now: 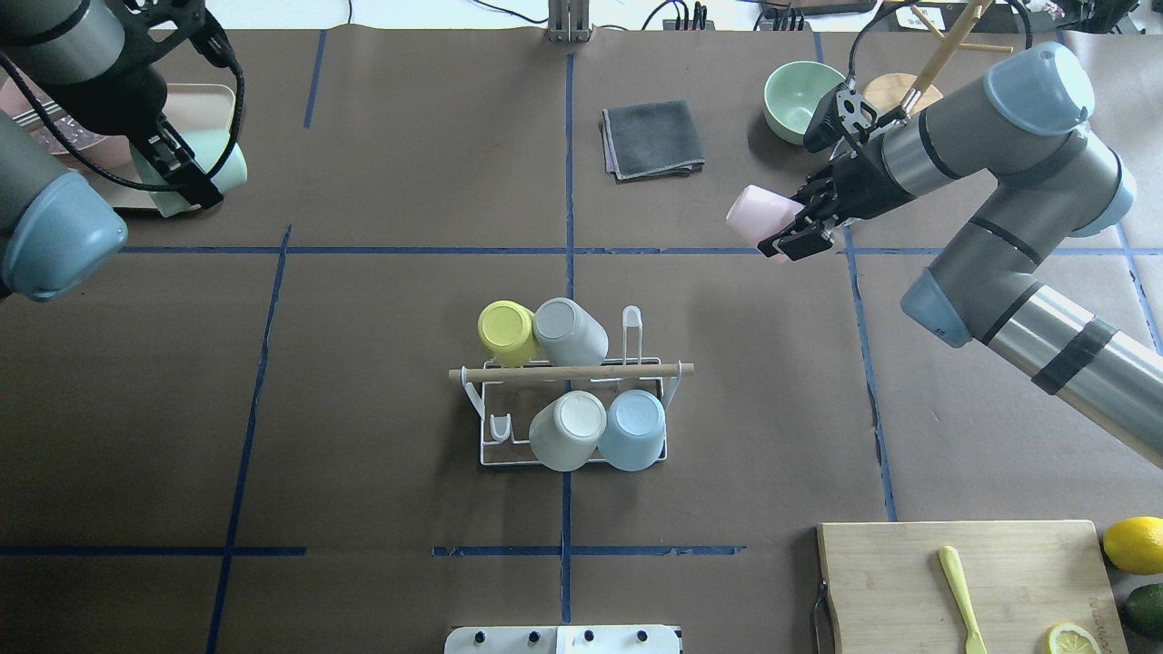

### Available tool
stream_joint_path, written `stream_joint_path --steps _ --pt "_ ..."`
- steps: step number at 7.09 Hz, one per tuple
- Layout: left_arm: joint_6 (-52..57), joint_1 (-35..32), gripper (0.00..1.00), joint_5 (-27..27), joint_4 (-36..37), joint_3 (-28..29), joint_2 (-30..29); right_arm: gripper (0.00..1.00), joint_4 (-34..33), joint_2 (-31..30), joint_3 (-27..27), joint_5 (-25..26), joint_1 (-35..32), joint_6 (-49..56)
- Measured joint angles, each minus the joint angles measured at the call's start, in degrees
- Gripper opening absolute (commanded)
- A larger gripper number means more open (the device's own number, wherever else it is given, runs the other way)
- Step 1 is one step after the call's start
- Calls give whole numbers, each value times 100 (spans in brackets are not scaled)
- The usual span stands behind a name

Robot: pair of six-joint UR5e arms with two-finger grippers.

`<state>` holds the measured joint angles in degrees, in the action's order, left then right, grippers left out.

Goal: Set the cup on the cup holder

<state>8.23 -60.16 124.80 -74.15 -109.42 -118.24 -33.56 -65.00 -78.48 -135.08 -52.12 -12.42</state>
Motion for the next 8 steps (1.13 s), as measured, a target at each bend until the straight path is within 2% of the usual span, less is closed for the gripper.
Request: stream_joint_path --steps 3,5,6,8 --pt "-1164 161 7 -4 -2323 -76 67 13 1949 96 118 833 500 -568" --pt "-1674 523 7 -88 -3466 -143 62 13 2907 147 29 1524 885 -770" --pt "-1979 816 7 -399 -4104 -193 68 13 3275 151 13 1672 962 -876" --pt "-2483 1499 7 -1476 -5502 -270 168 13 3929 148 -18 2058 1154 -1089"
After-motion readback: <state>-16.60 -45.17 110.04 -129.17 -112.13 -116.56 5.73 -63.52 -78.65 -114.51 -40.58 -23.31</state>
